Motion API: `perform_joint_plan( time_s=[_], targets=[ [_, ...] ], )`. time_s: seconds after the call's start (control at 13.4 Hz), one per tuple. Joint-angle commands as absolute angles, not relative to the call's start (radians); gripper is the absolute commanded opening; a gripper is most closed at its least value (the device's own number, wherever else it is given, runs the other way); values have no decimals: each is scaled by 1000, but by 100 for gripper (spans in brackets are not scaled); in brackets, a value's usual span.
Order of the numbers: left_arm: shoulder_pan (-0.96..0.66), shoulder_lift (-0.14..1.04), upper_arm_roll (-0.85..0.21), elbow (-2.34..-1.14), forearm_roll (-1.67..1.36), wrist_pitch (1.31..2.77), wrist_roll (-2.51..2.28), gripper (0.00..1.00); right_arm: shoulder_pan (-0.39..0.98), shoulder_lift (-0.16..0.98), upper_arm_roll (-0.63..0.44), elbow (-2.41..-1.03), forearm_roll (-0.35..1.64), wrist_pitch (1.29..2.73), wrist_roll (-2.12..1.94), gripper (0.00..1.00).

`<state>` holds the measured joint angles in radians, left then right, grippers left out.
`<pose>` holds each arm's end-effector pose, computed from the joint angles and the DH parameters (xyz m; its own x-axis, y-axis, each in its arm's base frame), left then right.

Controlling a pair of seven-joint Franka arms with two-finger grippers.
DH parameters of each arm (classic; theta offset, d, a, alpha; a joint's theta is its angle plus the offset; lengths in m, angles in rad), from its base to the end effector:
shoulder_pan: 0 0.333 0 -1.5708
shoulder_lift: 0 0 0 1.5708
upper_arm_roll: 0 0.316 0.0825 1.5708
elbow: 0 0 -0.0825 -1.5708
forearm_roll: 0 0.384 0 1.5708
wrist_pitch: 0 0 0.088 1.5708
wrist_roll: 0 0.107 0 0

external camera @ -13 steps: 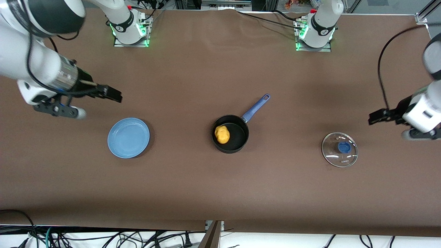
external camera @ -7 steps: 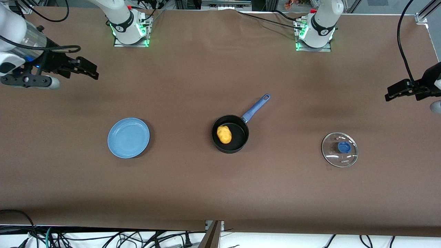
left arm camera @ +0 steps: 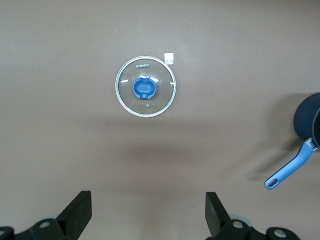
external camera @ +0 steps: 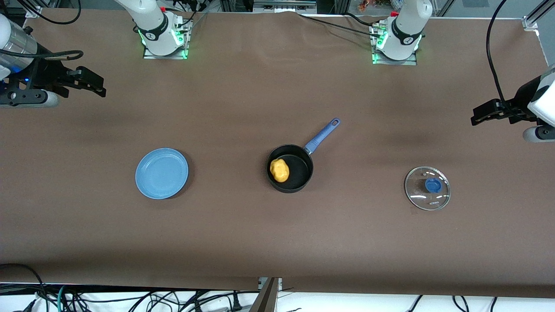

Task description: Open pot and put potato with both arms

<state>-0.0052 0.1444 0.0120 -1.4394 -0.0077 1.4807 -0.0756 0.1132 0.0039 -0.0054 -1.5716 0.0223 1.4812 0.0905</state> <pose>0.5887 0.0026 0.5959 0.9913 0.0816 -0.1031 0.0819 -0.9966 -0.0018 0.5422 0.0613 0.6146 0.9952 0.0188 -0.0958 0.0176 -0.9998 -0.0137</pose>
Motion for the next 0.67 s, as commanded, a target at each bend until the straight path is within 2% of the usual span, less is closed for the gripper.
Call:
perform_joint_plan(
  time_s=[0.0,0.6],
  targets=[
    [-18,152,15,-1427,-21,1465,-86,100,95,12,18,-1551,-2,1485,72,100],
    [-17,160,15,-1424,-20,1465,-83,100,97,17,21,-1540,-8,1476,69,100]
  ],
)
